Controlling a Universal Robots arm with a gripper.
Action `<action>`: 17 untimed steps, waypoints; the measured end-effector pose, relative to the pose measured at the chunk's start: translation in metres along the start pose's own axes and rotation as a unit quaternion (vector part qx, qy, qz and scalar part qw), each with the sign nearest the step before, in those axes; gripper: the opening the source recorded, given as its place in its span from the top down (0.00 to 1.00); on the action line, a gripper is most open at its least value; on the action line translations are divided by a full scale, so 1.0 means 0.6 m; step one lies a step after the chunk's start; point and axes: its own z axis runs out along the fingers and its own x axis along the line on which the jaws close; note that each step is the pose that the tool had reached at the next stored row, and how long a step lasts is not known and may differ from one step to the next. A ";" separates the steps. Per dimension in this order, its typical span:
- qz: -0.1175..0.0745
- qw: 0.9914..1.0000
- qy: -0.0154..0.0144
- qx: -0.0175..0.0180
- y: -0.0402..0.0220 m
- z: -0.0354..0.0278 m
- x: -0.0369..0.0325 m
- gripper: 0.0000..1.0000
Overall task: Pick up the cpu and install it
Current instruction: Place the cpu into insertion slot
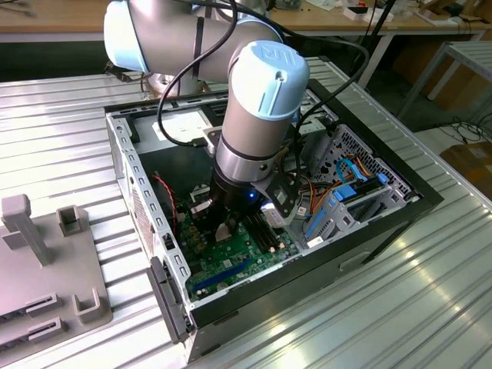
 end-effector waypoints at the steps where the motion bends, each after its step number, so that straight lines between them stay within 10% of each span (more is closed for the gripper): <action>1: 0.000 1.000 0.000 0.000 0.000 0.000 0.000 0.53; 17: 0.000 1.000 0.000 0.000 0.000 0.000 0.000 0.52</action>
